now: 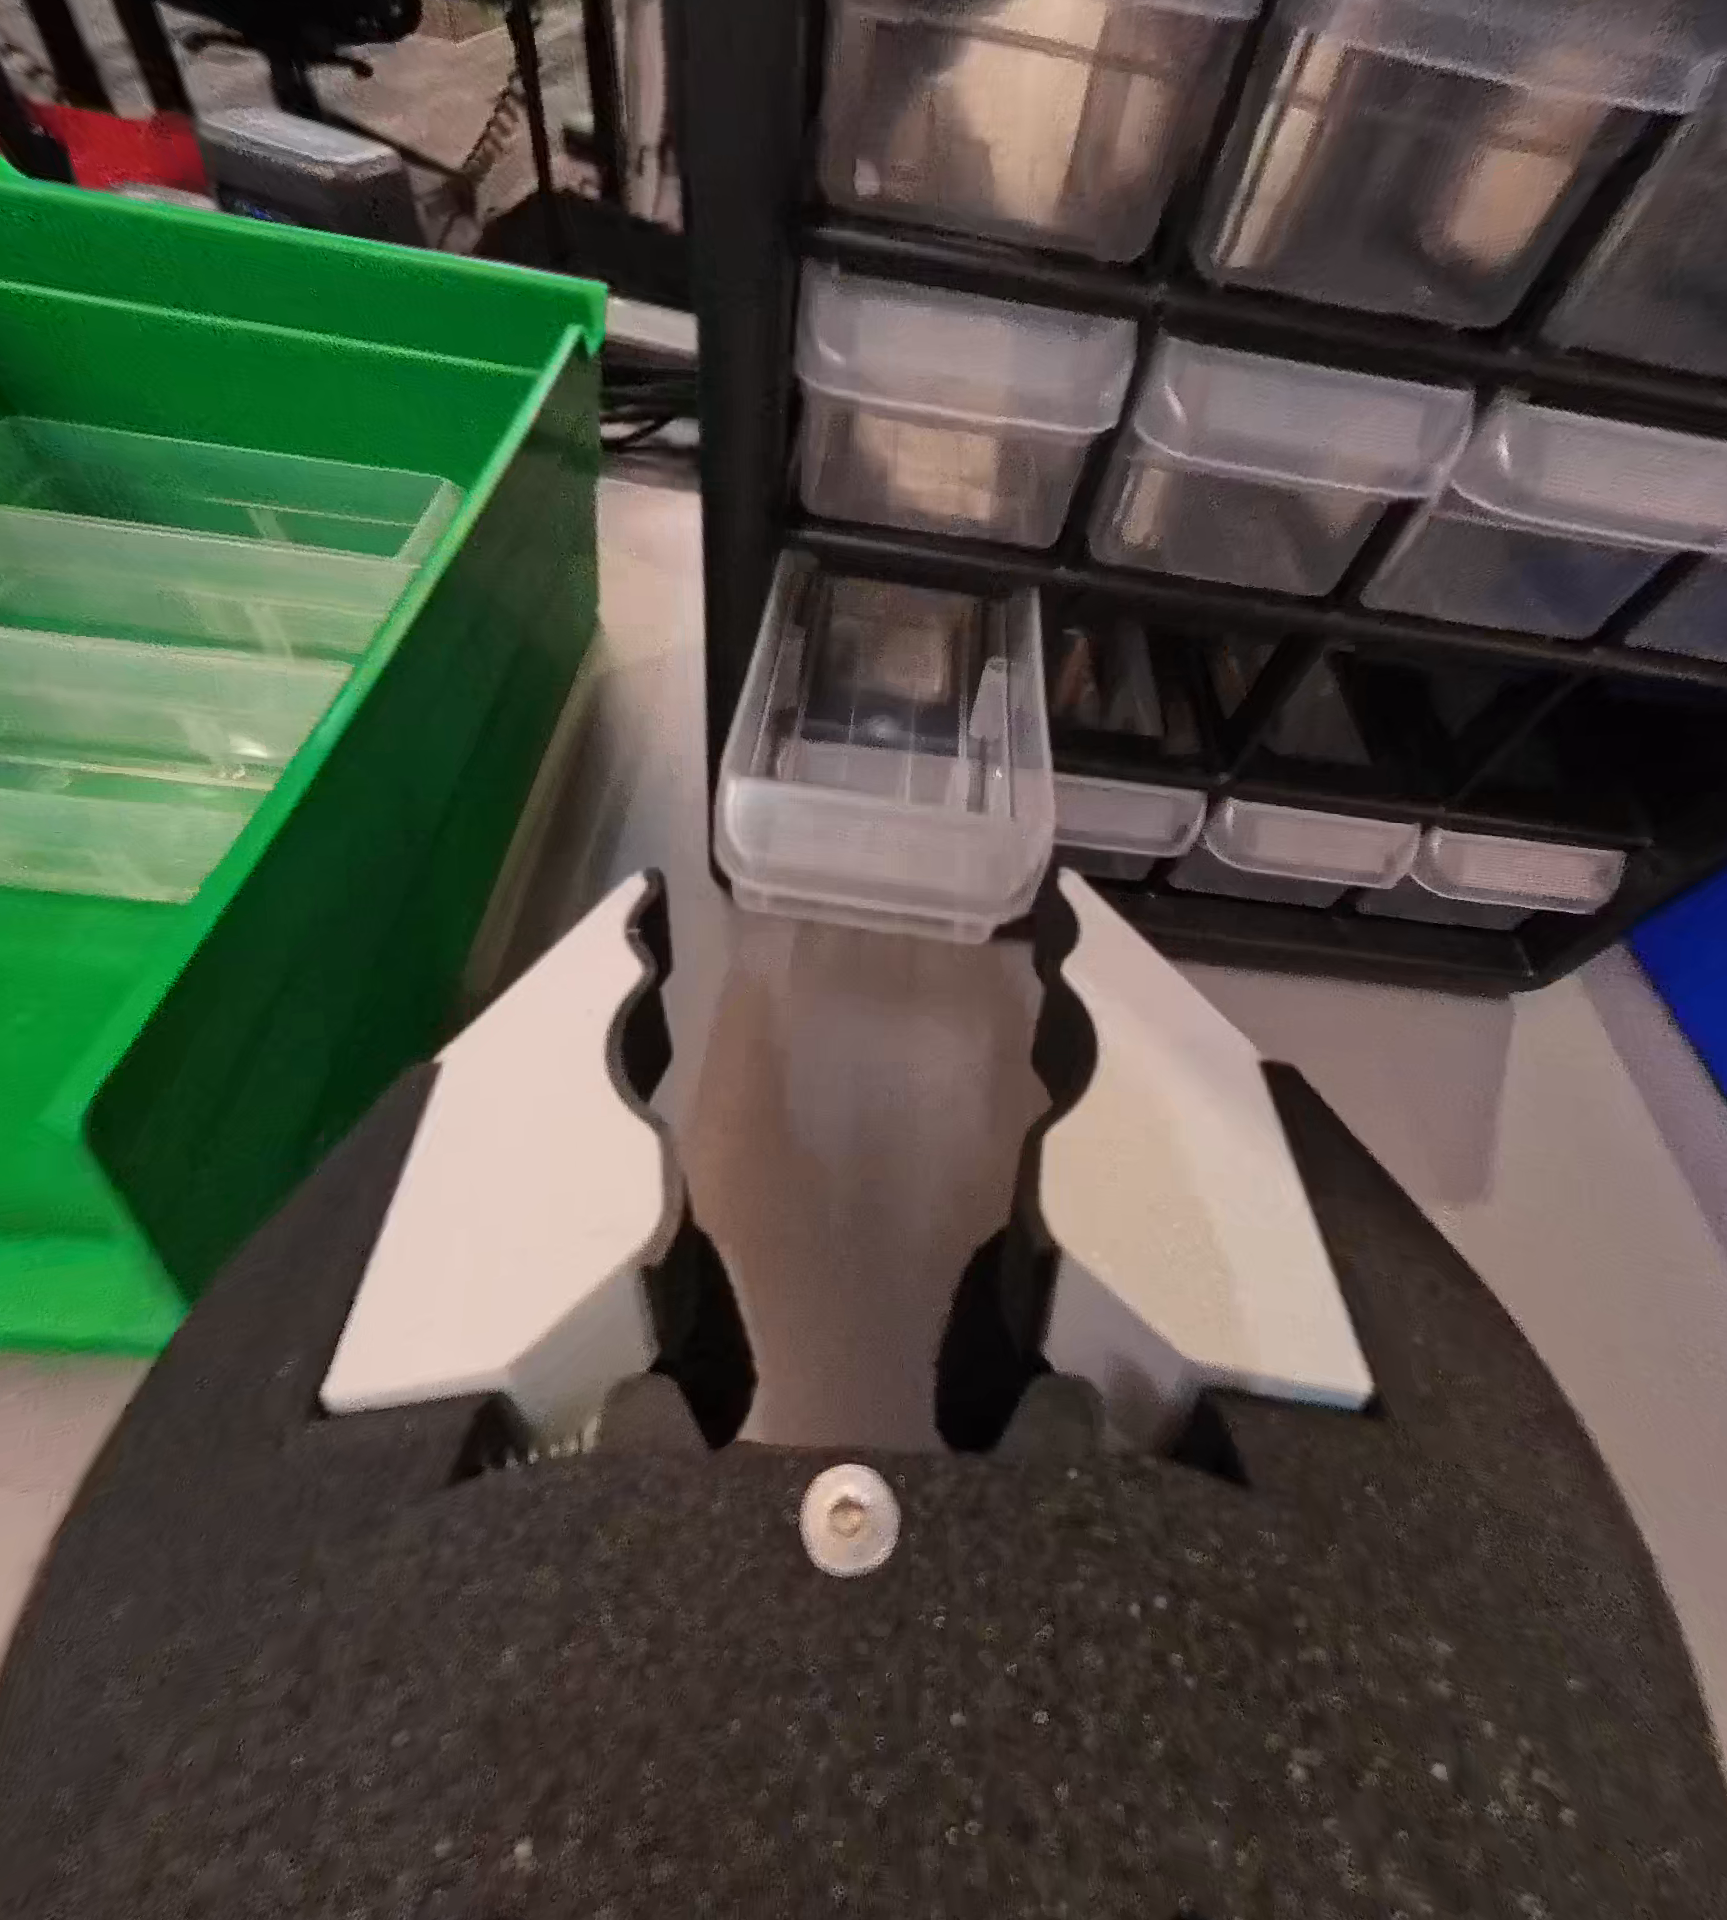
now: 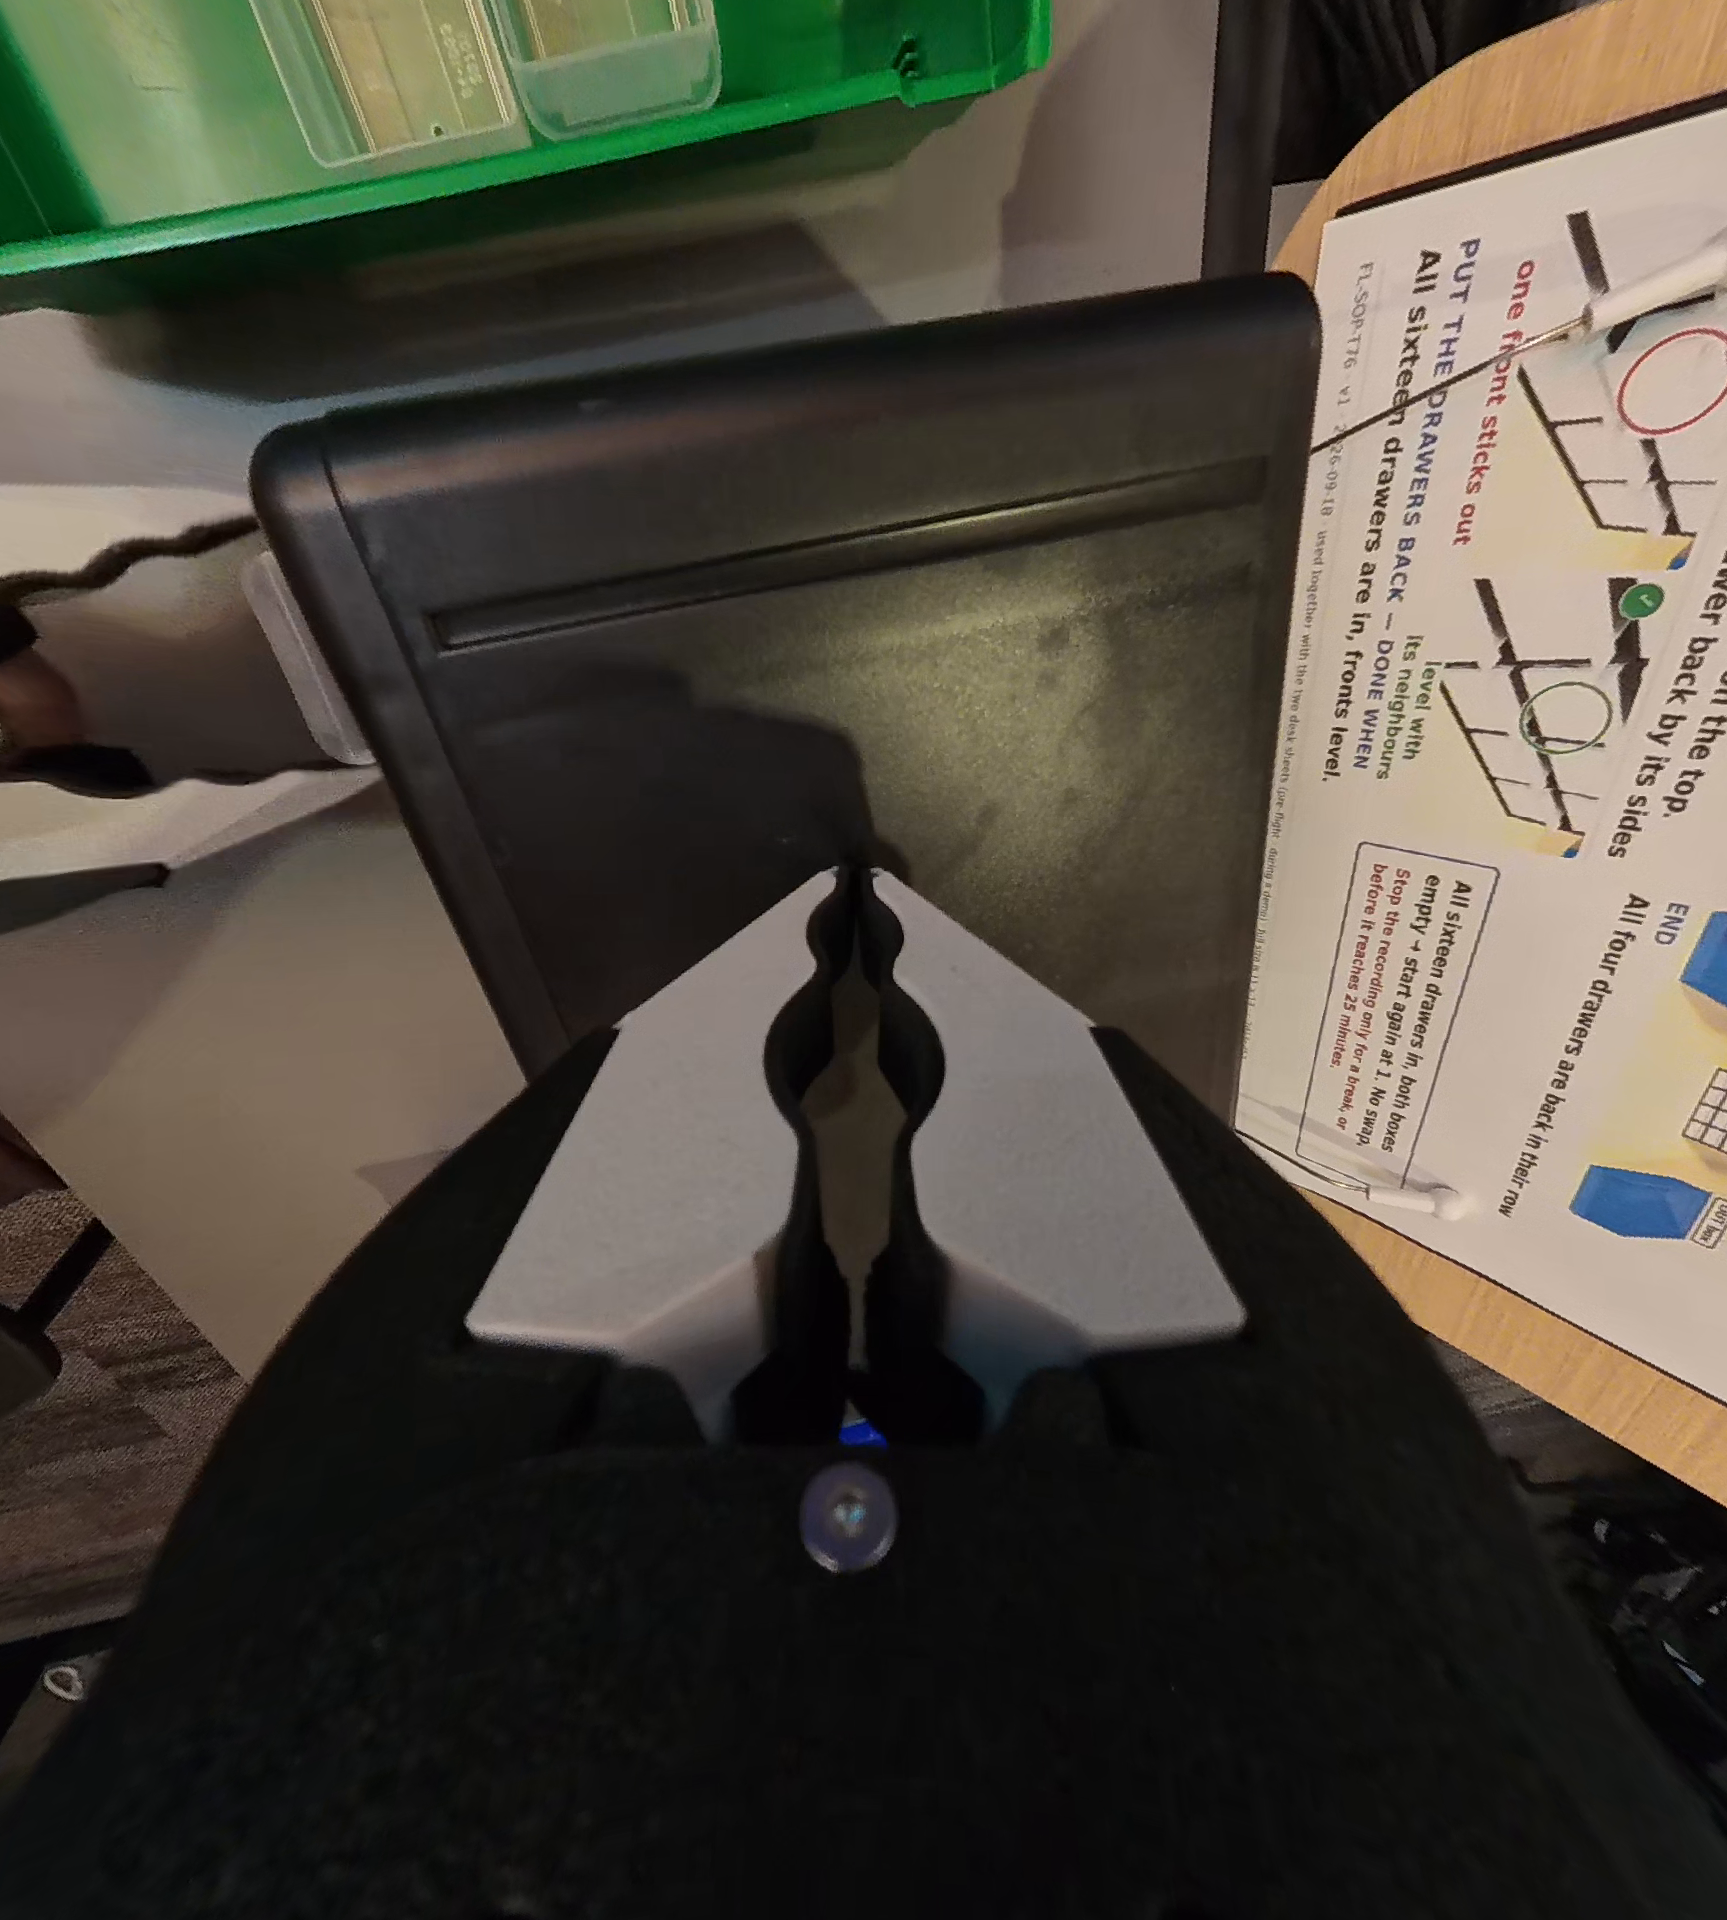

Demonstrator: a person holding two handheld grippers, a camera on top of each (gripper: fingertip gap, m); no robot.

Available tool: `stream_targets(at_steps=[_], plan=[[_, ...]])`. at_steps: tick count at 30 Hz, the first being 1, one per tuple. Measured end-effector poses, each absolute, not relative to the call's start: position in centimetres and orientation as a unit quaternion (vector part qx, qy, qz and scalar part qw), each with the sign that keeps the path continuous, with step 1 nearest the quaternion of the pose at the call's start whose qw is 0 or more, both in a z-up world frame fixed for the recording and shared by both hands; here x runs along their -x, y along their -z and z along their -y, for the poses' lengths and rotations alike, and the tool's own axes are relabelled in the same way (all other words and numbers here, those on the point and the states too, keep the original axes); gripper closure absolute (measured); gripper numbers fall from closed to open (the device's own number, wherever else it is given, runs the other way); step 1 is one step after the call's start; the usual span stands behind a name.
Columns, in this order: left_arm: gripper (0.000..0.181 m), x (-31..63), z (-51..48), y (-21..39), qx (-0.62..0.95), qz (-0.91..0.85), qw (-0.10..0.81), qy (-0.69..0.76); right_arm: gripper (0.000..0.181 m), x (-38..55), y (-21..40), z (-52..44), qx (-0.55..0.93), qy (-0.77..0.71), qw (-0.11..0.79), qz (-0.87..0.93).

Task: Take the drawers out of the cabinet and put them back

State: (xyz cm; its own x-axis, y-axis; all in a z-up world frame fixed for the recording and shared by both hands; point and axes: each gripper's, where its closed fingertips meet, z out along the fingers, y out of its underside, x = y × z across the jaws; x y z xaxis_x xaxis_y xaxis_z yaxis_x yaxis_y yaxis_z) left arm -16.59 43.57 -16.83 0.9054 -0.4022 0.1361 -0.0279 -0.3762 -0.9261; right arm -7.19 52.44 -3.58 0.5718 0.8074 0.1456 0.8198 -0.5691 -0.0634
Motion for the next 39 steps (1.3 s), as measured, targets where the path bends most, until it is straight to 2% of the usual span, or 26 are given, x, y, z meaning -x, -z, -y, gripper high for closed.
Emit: stream_targets(at_steps=[5, 9, 15, 26, 31, 33, 36, 39], plan=[[0.133, 16.1, -42.5, 16.8, 0.795, -0.155, 0.547, 0.209, 0.181, 7.2, 3.6, -52.4, 0.887, 0.045, 0.056, 0.456], [0.137, 15.3, -43.9, 16.5, 0.795, -0.164, 0.544, 0.212, 0.181, 7.2, 3.6, -52.4, 0.887, 0.049, 0.049, 0.456], [0.153, 13.3, -45.7, 16.8, 0.799, -0.171, 0.53, 0.226, 0.181, 7.2, 3.6, -52.4, 0.888, 0.054, 0.042, 0.455], [0.152, 11.6, -47.9, 16.6, 0.797, -0.157, 0.519, 0.266, 0.181, 7.2, 3.6, -52.4, 0.889, 0.055, 0.032, 0.453], [0.135, 11.7, -45.8, 16.4, 0.795, -0.184, 0.503, 0.285, 0.181, 7.2, 3.6, -52.4, 0.89, 0.052, 0.029, 0.453], [0.132, 12.5, -44.2, 14.4, 0.776, -0.22, 0.519, 0.282, 0.181, 7.2, 3.6, -52.4, 0.89, 0.049, 0.03, 0.453], [0.135, 14.0, -42.1, 8.2, 0.713, -0.312, 0.563, 0.279, 0.181, 7.2, 3.6, -52.4, 0.891, 0.039, 0.037, 0.451], [0.136, 15.8, -39.3, 3.8, 0.673, -0.45, 0.499, 0.309, 0.181, 7.2, 3.7, -52.4, 0.894, 0.019, 0.047, 0.445]])
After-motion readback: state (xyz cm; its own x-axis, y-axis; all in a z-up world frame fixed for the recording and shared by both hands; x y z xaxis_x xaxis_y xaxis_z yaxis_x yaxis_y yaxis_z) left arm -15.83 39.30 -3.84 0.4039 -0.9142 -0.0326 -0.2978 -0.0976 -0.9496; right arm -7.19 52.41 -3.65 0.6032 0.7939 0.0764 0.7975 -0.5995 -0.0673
